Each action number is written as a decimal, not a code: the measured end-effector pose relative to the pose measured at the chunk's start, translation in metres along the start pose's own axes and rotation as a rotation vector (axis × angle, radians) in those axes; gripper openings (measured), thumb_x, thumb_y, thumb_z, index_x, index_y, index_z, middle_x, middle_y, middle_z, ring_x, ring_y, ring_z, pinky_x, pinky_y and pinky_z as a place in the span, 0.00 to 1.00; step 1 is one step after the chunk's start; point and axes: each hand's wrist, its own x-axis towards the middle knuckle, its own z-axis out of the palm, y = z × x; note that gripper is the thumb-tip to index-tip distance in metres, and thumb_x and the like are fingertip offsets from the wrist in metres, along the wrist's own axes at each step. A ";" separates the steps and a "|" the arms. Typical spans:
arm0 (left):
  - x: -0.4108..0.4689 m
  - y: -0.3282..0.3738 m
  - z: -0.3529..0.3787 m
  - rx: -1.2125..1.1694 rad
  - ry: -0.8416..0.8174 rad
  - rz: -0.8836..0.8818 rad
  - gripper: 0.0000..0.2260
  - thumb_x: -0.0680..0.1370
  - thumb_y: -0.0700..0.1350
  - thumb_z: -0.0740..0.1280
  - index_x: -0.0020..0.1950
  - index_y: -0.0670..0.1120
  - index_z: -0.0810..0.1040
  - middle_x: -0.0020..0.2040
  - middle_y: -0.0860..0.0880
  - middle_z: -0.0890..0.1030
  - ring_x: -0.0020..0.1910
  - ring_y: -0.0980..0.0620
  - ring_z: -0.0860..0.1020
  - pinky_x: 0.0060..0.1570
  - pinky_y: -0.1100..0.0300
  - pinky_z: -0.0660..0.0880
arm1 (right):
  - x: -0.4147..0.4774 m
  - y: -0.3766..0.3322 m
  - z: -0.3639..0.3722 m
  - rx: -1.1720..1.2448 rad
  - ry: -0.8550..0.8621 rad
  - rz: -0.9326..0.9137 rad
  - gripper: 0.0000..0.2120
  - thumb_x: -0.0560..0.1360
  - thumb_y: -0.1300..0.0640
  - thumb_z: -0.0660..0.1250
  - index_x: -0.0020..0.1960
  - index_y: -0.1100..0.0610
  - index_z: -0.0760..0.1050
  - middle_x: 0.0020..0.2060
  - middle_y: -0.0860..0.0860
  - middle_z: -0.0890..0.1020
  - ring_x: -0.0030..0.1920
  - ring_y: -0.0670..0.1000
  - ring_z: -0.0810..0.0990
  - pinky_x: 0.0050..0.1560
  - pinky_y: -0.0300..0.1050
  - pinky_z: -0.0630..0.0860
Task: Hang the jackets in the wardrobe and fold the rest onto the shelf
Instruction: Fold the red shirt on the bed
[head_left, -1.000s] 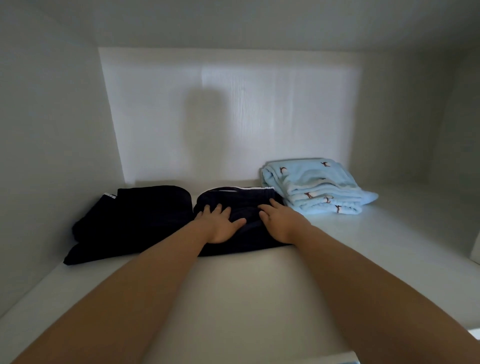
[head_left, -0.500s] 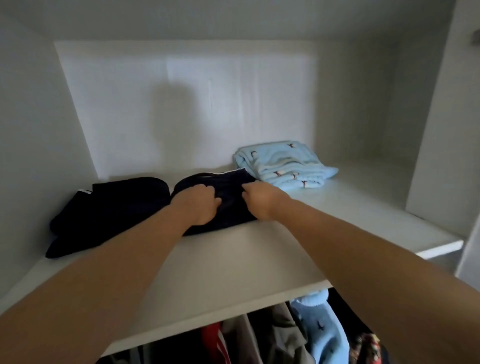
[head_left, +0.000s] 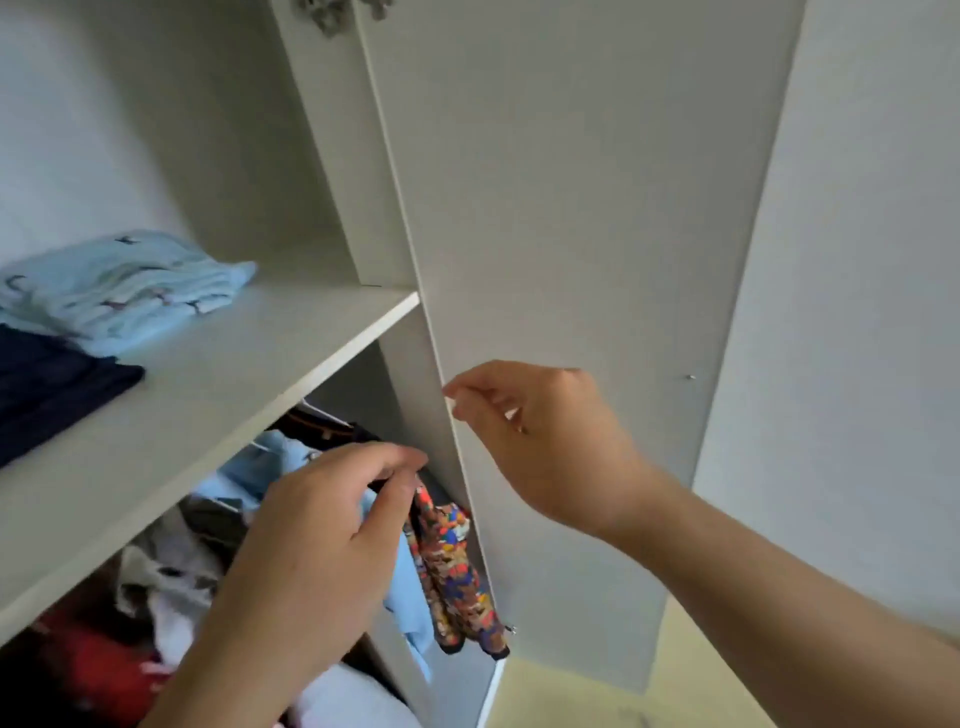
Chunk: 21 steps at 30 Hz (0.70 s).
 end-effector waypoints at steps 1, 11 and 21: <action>-0.004 0.014 0.022 -0.081 -0.059 0.007 0.07 0.78 0.51 0.65 0.50 0.60 0.83 0.45 0.67 0.83 0.47 0.69 0.78 0.45 0.76 0.70 | -0.024 0.011 -0.023 -0.059 0.021 0.055 0.08 0.81 0.54 0.65 0.51 0.51 0.83 0.43 0.44 0.85 0.43 0.46 0.81 0.46 0.43 0.76; -0.028 0.218 0.202 -0.351 -0.469 0.317 0.06 0.80 0.53 0.67 0.52 0.61 0.83 0.45 0.69 0.82 0.49 0.70 0.79 0.50 0.65 0.77 | -0.239 0.077 -0.253 -0.379 0.384 0.602 0.11 0.78 0.41 0.62 0.48 0.42 0.83 0.42 0.31 0.82 0.44 0.34 0.79 0.42 0.29 0.74; -0.101 0.505 0.337 -0.514 -0.683 0.644 0.05 0.79 0.52 0.68 0.49 0.57 0.83 0.42 0.64 0.83 0.44 0.65 0.81 0.47 0.61 0.79 | -0.442 0.105 -0.483 -0.615 0.707 0.870 0.10 0.79 0.43 0.65 0.46 0.43 0.84 0.38 0.36 0.85 0.43 0.35 0.81 0.42 0.28 0.72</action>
